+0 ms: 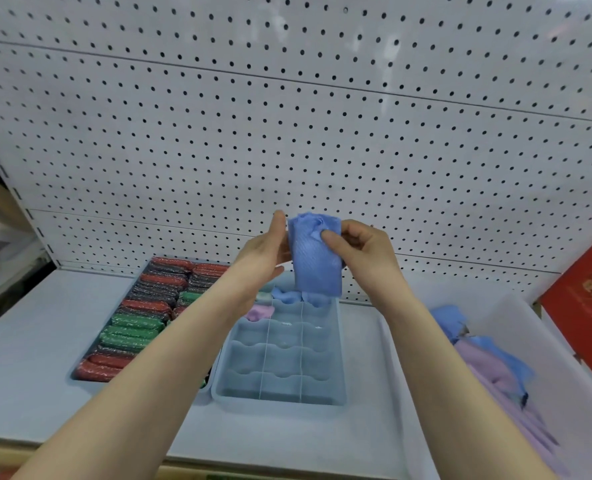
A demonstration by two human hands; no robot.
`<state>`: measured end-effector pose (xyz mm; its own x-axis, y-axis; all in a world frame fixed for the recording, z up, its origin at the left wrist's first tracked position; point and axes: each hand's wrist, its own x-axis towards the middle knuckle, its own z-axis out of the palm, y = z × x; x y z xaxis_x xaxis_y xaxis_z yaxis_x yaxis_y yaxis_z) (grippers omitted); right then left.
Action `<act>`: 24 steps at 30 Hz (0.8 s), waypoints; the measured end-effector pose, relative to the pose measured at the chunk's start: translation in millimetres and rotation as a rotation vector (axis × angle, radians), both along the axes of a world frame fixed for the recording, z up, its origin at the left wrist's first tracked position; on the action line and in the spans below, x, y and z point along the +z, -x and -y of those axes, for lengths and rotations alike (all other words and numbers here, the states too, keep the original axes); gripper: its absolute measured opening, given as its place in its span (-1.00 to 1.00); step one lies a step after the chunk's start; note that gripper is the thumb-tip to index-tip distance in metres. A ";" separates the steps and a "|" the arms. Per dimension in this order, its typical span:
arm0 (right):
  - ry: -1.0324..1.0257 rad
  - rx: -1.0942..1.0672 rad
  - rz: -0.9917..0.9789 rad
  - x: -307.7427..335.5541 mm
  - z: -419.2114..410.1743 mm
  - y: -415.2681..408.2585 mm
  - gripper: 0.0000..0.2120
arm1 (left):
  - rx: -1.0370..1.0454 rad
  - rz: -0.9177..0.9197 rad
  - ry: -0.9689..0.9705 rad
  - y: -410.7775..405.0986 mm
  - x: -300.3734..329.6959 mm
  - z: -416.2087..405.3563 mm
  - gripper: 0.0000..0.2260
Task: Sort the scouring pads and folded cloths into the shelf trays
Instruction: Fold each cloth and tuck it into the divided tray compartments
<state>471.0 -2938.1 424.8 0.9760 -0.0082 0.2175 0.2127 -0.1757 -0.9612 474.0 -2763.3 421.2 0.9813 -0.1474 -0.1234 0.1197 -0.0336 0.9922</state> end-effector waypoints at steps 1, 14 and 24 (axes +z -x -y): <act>-0.023 0.000 -0.030 -0.7 0.4 -0.8 -0.86 | 0.006 0.051 -0.011 0.7 -1.8 0.1 -0.62; -0.092 0.188 -0.051 -5.3 2.2 6.5 -0.76 | 0.024 0.227 0.090 8.5 -9.1 -8.9 -0.83; -0.073 0.029 0.113 -4.1 -2.2 8.8 -0.69 | 0.035 -0.178 0.050 10.0 -11.3 -18.1 -0.41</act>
